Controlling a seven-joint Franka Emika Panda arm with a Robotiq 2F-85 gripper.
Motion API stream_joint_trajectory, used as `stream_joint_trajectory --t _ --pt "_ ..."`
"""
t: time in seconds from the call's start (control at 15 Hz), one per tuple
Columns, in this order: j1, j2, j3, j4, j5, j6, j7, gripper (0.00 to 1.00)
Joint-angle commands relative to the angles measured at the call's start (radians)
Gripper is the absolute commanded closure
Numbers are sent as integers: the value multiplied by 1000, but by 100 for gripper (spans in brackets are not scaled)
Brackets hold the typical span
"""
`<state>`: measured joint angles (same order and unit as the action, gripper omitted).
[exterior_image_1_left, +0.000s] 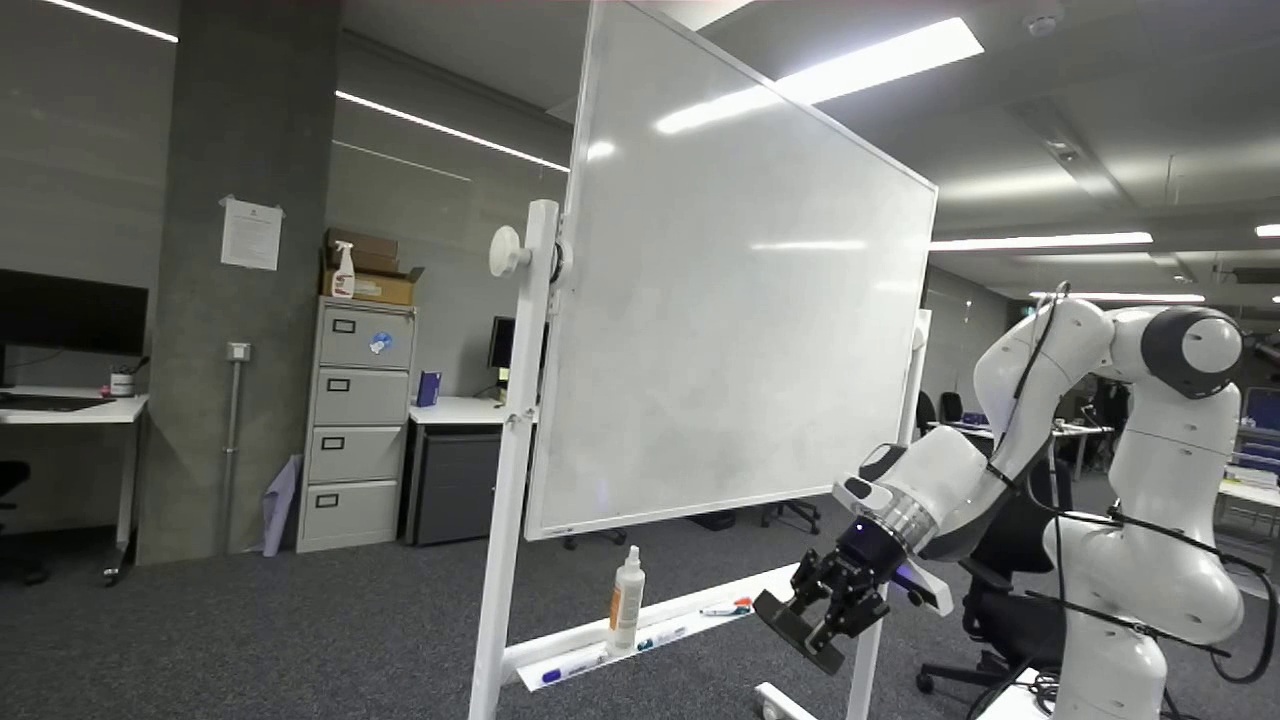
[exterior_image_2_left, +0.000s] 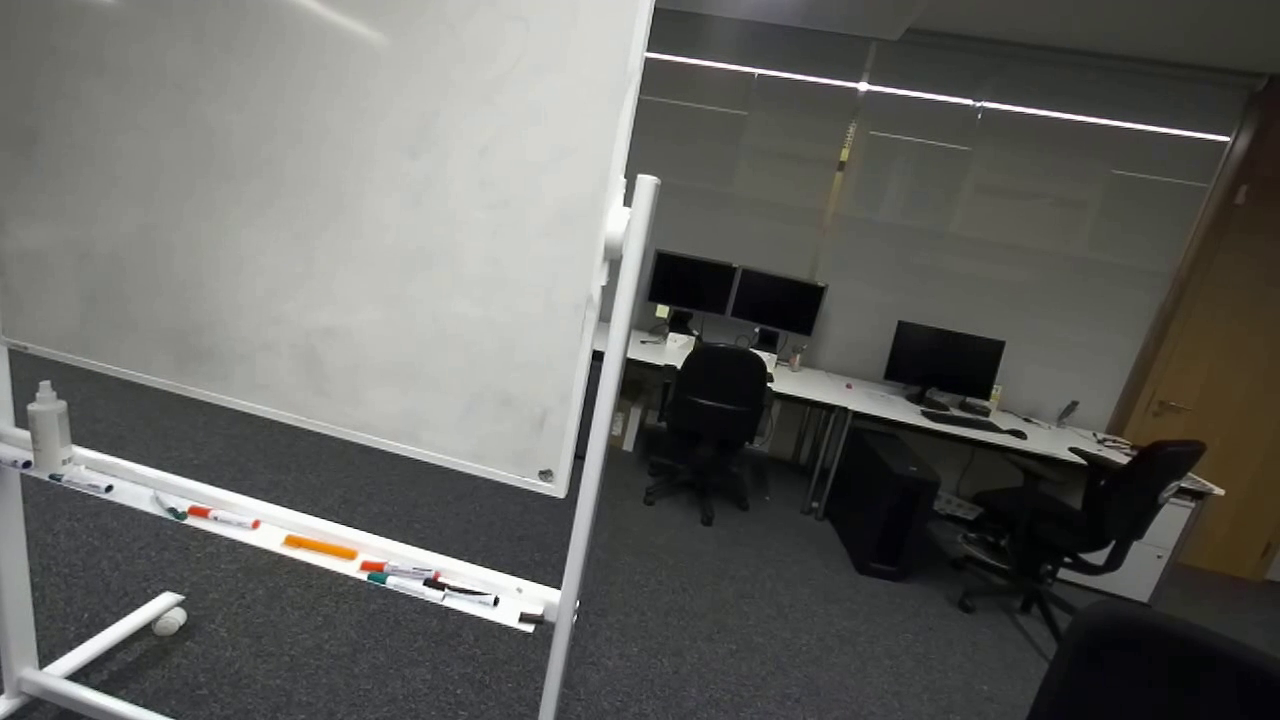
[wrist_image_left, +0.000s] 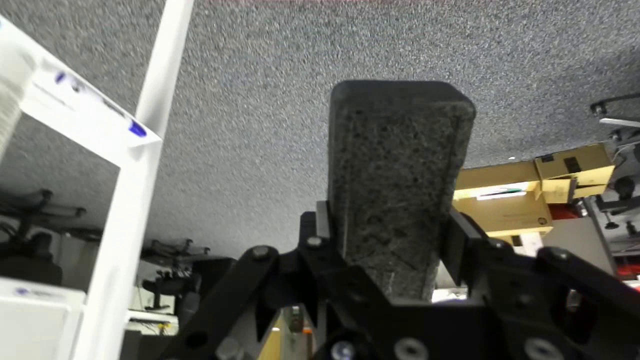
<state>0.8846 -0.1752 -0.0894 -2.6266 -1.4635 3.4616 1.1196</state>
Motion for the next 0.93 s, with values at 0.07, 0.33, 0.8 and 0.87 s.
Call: stream_joint_trajectory --t 0.07,0.33,0.8,0.87 --pt "10 -155 -197 -214 -76 0 145 70" --pt "-82 -153 -274 -172 -273 -26 369 70" --pt "-78 -106 -276 -160 -246 -5 330 45" --pt "-78 -106 -276 -160 -246 -5 330 45"
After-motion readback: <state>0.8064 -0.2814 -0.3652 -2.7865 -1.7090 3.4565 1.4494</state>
